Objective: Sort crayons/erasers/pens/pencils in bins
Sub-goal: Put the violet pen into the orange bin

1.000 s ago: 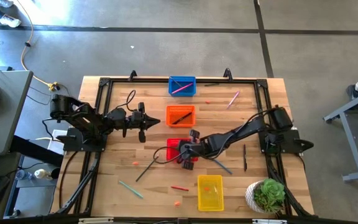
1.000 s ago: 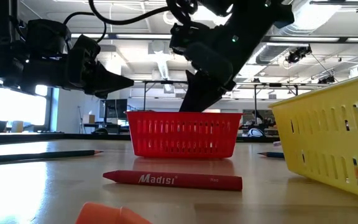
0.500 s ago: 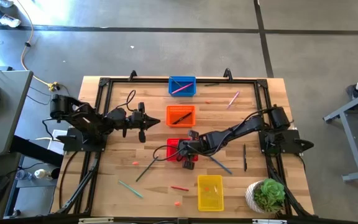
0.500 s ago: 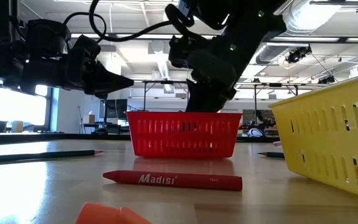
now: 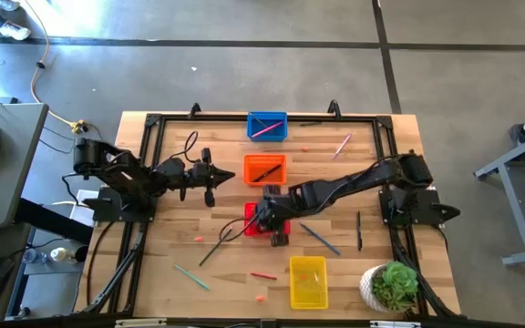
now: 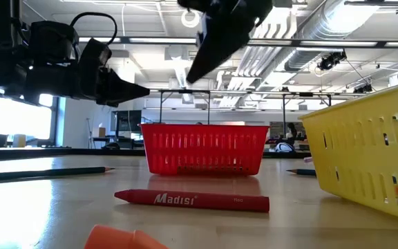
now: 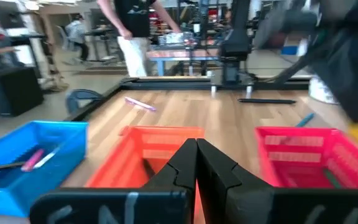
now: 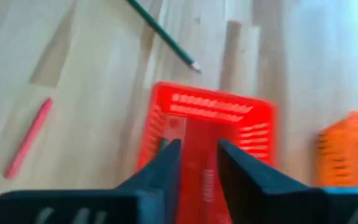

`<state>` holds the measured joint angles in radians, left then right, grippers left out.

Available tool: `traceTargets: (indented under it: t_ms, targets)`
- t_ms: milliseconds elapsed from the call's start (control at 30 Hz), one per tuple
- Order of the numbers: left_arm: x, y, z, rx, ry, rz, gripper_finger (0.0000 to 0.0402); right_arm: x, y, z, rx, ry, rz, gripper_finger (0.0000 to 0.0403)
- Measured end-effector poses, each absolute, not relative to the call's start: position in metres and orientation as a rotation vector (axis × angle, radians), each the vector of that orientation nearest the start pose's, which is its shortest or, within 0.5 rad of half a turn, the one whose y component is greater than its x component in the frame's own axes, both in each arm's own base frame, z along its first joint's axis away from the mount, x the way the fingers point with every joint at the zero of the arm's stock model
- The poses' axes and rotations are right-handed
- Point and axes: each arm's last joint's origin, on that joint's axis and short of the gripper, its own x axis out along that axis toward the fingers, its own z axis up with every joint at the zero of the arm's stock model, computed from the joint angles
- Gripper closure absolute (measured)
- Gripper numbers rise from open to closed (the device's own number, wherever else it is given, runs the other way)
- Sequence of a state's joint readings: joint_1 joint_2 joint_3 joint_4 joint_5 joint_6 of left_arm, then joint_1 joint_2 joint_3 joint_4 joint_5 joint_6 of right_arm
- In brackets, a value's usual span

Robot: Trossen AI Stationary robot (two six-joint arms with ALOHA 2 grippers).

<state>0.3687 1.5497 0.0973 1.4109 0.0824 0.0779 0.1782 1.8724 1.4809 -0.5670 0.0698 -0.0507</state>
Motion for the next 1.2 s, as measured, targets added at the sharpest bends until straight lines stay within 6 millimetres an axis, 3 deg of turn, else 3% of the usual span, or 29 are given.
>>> traceTargets:
  t_ms: [200, 333, 667, 900, 1200]
  targets:
    - [0.189, 0.072, 0.129, 0.082, 0.046, 0.342, 0.0401, 0.383, 0.021, 0.270, -0.228, 0.972, 0.089, 0.0394]
    - [0.189, 0.072, 0.129, 0.094, 0.049, 0.345, 0.0401, 0.375, -0.013, 0.278, -0.193, 0.997, 0.010, 0.0391]
    - [0.188, 0.072, 0.128, 0.099, 0.064, 0.352, 0.0401, 0.351, -0.055, 0.260, -0.140, 1.003, -0.118, 0.0401]
    - [0.188, 0.072, 0.127, 0.098, 0.067, 0.355, 0.0401, 0.317, -0.081, 0.245, -0.043, 0.977, -0.266, 0.0402]
    - [0.190, 0.073, 0.128, 0.115, 0.065, 0.359, 0.0401, 0.269, -0.126, 0.232, 0.277, 0.975, -0.604, 0.0403]
